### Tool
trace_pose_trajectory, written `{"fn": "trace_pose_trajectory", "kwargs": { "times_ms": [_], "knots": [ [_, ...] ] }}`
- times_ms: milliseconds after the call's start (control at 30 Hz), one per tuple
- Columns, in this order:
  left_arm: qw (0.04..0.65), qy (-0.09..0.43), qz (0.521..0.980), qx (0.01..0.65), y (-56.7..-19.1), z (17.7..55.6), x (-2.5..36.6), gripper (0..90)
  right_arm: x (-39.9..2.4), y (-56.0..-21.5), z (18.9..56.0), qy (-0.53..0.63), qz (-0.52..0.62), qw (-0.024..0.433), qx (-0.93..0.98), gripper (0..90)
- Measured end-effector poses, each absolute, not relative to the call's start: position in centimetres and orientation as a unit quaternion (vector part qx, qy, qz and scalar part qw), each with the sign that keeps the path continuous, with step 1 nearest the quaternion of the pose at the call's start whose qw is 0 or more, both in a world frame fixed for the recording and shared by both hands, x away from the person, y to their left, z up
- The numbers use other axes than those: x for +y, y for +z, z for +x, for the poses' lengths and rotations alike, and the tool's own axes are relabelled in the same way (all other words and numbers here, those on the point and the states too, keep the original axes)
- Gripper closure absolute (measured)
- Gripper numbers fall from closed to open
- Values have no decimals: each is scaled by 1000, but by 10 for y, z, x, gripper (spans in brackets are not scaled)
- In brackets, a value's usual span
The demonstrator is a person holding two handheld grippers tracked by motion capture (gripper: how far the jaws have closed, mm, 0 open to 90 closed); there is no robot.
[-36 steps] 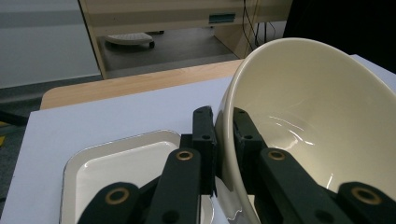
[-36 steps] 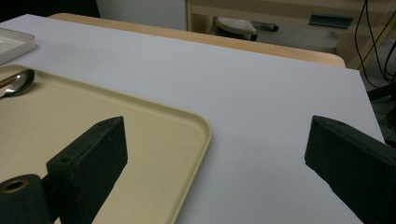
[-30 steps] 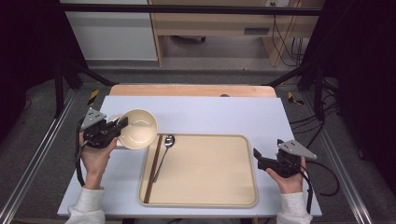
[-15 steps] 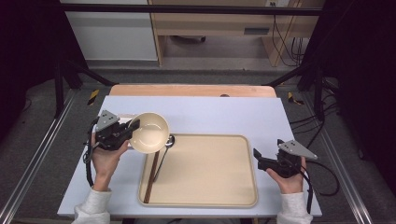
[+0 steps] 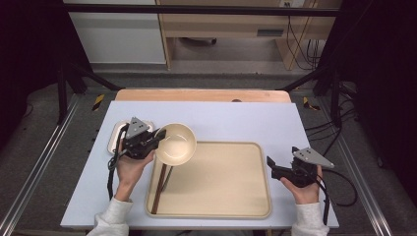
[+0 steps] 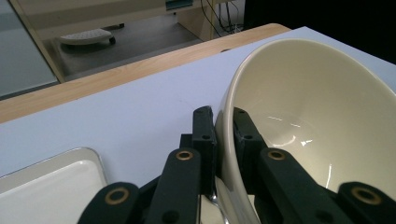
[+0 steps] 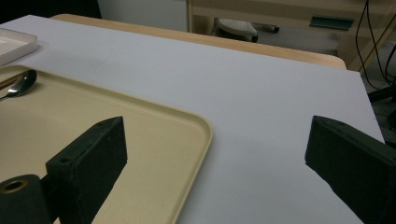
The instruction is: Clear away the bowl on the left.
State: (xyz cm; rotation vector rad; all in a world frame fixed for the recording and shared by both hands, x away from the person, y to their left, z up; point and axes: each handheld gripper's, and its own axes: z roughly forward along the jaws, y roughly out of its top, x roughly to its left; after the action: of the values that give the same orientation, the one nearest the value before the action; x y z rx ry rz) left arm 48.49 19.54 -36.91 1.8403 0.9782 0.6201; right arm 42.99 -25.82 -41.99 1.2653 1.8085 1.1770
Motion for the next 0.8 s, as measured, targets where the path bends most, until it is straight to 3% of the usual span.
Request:
{"fn": "trace_pose_trajectory", "kwargs": {
  "times_ms": [800],
  "knots": [
    [444,211,775,397,-402,510,137,824,-258,-420,430,447,479,314,687,61]
  ]
}}
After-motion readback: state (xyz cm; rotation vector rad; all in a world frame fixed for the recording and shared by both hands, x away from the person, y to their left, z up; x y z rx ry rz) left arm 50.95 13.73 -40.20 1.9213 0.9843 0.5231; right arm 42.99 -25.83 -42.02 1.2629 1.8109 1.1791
